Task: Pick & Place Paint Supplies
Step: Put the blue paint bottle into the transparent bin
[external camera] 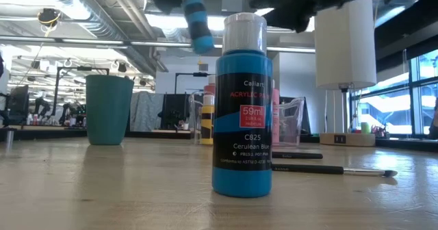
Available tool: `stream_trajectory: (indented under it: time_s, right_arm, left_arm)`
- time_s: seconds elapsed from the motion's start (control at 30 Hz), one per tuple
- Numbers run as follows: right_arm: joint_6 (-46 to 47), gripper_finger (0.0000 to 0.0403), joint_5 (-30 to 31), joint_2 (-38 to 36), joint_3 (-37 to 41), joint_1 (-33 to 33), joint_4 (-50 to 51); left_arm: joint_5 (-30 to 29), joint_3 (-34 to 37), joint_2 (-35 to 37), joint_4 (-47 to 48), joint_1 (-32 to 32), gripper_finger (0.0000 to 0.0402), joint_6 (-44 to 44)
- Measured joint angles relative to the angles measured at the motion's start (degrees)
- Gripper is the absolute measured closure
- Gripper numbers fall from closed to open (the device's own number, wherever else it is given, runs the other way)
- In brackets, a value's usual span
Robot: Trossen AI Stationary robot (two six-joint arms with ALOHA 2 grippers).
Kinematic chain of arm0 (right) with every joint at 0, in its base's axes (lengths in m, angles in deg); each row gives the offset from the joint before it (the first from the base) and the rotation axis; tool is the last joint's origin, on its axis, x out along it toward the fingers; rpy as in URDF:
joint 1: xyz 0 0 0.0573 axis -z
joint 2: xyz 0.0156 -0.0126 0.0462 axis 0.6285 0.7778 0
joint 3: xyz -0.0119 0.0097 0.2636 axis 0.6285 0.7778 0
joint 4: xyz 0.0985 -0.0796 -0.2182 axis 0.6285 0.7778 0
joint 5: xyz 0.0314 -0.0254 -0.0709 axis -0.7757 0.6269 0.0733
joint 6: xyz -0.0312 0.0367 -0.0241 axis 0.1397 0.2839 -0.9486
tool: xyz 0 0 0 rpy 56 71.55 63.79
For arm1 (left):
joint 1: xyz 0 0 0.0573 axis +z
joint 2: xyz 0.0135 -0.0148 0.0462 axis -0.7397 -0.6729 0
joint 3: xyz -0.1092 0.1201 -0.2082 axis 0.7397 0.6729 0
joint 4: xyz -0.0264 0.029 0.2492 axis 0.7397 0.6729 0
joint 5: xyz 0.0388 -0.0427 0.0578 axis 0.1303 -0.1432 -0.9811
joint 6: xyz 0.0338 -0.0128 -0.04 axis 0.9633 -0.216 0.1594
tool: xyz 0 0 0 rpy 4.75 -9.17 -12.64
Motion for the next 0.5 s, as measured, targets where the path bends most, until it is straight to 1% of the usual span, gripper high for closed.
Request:
stream_trajectory:
  time_s: [0.07, 0.17, 0.2, 0.23, 0.37, 0.5]
  right_arm:
    - [-0.5, 0.0072, -2.7, 1.2, -2.0, 0.8, 1.1]
    - [-2.6, 0.0085, -12.0, 2.9, -4.6, 1.7, 2.7]
    - [-2.7, 0.0088, -14.1, 3.5, -5.4, 1.8, 3.2]
    - [-2.8, 0.0091, -14.8, 3.9, -6.1, 2.0, 4.2]
    - [-2.6, 0.0095, -14.4, 5.7, -7.4, 2.4, 7.6]
    - [-1.4, 0.0095, -15.9, 7.3, -8.1, 2.7, 7.2]
  left_arm:
    - [-1.2, -1.2, -1.4, -0.1, 0.0, 0.0285, 1.4]
    - [-2.4, -2.8, -3.9, 0.1, 0.0, 0.0285, 2.6]
    - [-2.4, -3.3, -4.7, 0.1, 0.0, 0.0285, 3.0]
    - [-2.4, -3.7, -5.5, 0.1, 0.0, 0.0285, 3.3]
    - [-3.4, -5.1, -7.2, 2.5, 0.0, 0.0285, 4.2]
    - [-5.2, -6.1, -7.3, 2.5, 0.0, 0.0285, 4.2]
